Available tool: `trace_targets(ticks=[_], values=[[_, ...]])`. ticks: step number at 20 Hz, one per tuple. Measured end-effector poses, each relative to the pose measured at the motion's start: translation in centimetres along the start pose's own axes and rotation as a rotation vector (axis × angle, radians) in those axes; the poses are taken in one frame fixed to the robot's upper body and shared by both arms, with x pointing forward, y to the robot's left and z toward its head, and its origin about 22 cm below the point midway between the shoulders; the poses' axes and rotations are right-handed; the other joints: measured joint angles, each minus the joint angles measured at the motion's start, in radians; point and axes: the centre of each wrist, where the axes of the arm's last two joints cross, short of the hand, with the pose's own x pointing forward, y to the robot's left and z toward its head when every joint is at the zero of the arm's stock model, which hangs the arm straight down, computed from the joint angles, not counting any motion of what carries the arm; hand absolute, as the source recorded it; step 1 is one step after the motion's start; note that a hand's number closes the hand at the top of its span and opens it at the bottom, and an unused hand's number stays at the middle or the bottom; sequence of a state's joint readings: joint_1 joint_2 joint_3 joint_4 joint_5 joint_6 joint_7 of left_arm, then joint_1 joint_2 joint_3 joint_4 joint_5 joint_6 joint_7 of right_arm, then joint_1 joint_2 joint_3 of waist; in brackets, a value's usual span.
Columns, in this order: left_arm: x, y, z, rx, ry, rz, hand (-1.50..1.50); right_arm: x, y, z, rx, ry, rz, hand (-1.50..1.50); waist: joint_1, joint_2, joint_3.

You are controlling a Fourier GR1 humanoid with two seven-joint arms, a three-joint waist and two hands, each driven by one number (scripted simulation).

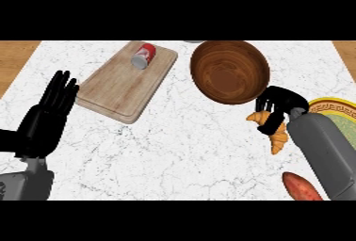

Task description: Pick the croissant from the plate and place it in the bowl

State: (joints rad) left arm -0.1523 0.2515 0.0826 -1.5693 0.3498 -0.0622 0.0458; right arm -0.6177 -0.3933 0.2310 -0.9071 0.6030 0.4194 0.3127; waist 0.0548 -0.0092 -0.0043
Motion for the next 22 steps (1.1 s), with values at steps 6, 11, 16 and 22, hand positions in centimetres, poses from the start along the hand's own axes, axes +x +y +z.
trace_targets(ticks=[6, 11, 16, 22], values=[[-0.3, -0.2, 0.2, 0.010, 0.005, -0.001, 0.00, 16.1, 5.2, 2.6, -0.107, -0.244, 0.175, 1.50, -0.016, 0.000, 0.002], [-0.2, 0.6, 0.1, 0.033, 0.001, -0.001, 0.00, 22.0, 6.1, 7.2, -0.271, -0.275, 0.186, 1.50, -0.039, 0.002, 0.003], [-0.4, 0.8, 0.6, 0.047, 0.002, -0.003, 0.00, 24.9, 3.9, 11.9, -0.479, -0.236, 0.149, 1.50, -0.054, 0.000, 0.003], [-0.3, 0.6, 0.7, 0.049, -0.005, -0.002, 0.00, 25.6, 0.2, 15.6, -0.687, -0.204, 0.098, 1.50, -0.059, 0.002, 0.004]])
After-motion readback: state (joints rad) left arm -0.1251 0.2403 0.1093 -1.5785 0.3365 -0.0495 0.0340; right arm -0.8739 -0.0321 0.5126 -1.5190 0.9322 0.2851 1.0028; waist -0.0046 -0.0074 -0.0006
